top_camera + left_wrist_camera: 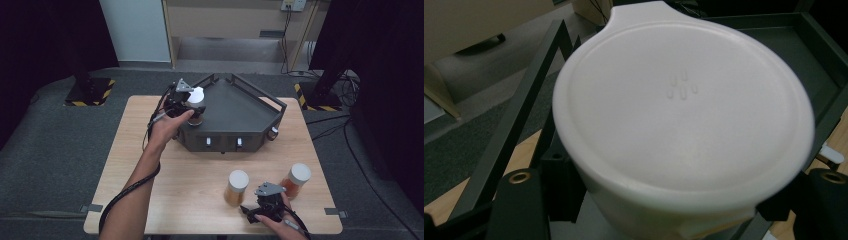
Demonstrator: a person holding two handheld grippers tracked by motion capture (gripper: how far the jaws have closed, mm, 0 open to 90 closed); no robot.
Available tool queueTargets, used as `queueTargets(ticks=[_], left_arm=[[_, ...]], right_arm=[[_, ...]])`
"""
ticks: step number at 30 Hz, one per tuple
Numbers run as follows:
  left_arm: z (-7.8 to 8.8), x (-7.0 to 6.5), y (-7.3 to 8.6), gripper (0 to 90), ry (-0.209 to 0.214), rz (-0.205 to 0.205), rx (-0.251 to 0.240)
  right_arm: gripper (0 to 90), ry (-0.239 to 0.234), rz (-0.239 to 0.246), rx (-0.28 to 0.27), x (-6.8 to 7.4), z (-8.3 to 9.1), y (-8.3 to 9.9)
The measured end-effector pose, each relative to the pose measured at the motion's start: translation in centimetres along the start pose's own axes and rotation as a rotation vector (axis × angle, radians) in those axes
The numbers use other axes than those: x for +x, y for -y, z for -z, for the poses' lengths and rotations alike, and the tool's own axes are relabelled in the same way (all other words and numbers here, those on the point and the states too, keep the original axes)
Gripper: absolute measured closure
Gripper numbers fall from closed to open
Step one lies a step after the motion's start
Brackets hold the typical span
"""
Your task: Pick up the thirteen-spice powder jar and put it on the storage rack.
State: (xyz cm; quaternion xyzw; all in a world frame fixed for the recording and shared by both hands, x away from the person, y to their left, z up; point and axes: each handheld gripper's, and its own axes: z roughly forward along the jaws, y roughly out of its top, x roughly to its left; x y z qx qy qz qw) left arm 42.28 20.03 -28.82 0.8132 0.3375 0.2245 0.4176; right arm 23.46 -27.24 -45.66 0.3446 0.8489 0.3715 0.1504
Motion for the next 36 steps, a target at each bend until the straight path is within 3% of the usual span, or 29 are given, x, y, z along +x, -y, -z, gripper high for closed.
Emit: queueTargets(ticks=[13, 25, 32, 36], left_arm=[[-0.20, 0.01, -0.05, 28.4, -0.001, -0.002, 0.004], [-0.23, 0.78, 0.08, 27.9, 0.009, 0.056, 0.005], [-0.16, 0.57, -0.15, 26.5, 0.001, 0.041, 0.008], [0.11, 0.17, -0.31, 19.7, -0.014, 0.024, 0.016]], right_arm=[[1.1, 0.000, 0.000, 0.000, 0.01, 0.00, 0.01], [1.1, 0.000, 0.000, 0.000, 0.01, 0.00, 0.01], [1.1, 0.000, 0.000, 0.000, 0.01, 0.00, 0.01], [1.1, 0.001, 0.000, 0.000, 0.02, 0.00, 0.01]])
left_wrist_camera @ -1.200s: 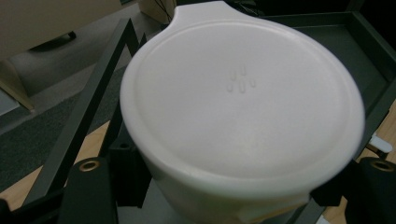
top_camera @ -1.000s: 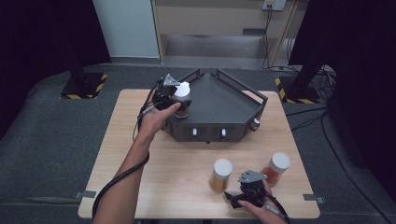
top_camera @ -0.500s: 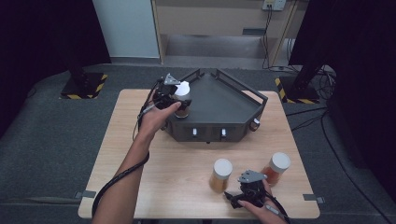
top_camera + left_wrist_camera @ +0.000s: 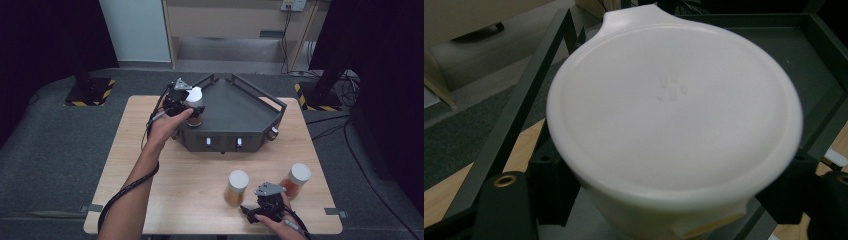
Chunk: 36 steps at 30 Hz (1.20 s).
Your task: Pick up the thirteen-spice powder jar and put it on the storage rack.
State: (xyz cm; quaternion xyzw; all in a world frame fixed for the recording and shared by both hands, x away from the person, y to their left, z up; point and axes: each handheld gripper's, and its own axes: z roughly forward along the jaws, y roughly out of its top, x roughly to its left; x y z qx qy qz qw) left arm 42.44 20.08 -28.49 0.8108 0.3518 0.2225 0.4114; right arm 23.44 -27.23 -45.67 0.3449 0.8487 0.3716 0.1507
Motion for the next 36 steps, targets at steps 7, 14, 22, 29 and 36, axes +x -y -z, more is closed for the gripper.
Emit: queueTargets(ticks=[7, 14, 22, 29, 36], left_arm=[[1.3, -0.7, 0.5, 7.2, -0.026, -0.005, 0.009], [2.6, -0.7, 1.4, 4.6, -0.029, 0.016, -0.003], [4.3, -1.2, 2.9, 4.3, -0.042, 0.025, -0.019], [5.5, -1.7, 4.2, 4.3, -0.048, 0.035, -0.032], [6.2, -2.0, 5.5, 4.2, -0.044, 0.039, -0.029]], right_arm=[[1.1, 0.000, 0.000, 0.000, 0.0, 0.0, 0.0], [1.1, 0.000, -0.003, 0.000, 0.0, 0.0, 0.0], [1.1, 0.000, -0.001, 0.001, 0.0, 0.0, 0.0], [1.1, -0.001, -0.003, 0.002, 0.0, 0.0, 0.0], [1.1, 0.000, -0.003, 0.002, 0.0, 0.0, 0.0]])
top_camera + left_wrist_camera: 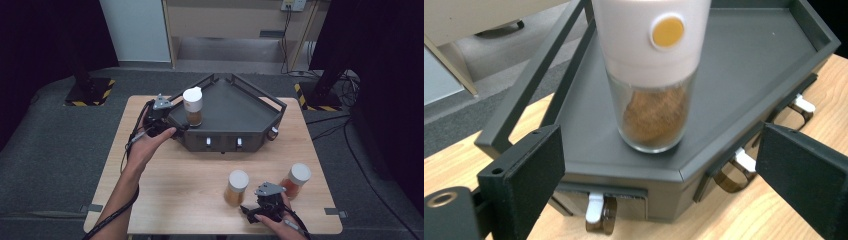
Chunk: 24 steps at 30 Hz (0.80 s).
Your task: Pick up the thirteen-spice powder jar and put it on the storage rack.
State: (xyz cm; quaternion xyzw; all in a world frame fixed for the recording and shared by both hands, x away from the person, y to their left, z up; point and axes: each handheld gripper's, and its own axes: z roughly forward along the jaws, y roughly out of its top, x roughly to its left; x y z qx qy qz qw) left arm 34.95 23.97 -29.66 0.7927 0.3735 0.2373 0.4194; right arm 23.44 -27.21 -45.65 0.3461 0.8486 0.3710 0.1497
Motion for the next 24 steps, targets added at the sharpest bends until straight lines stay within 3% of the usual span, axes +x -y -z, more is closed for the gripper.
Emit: queueTargets(ticks=[24], left_arm=[[2.3, -1.1, 3.4, 3.9, 0.003, 0.007, 0.009]], right_arm=[[1.0, -0.001, 0.000, 0.000, 0.0, 0.0, 0.0]])
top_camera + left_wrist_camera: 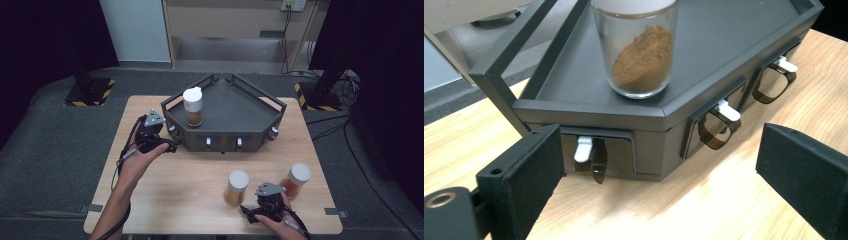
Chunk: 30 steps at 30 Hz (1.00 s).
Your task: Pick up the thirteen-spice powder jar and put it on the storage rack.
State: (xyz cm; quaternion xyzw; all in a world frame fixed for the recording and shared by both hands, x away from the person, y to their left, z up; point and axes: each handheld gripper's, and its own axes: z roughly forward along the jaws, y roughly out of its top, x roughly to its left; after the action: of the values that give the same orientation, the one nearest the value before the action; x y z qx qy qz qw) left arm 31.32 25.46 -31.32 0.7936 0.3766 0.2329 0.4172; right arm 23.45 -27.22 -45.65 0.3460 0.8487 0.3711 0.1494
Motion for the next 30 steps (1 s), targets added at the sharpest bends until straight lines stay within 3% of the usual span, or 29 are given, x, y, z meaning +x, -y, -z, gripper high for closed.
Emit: queueTargets(ticks=[30], left_arm=[[0.8, -0.7, 5.8, 3.6, 0.001, 0.058, 0.033]], right_arm=[[1.0, 0.001, 0.000, 0.000, 0.0, 0.0, 0.0]])
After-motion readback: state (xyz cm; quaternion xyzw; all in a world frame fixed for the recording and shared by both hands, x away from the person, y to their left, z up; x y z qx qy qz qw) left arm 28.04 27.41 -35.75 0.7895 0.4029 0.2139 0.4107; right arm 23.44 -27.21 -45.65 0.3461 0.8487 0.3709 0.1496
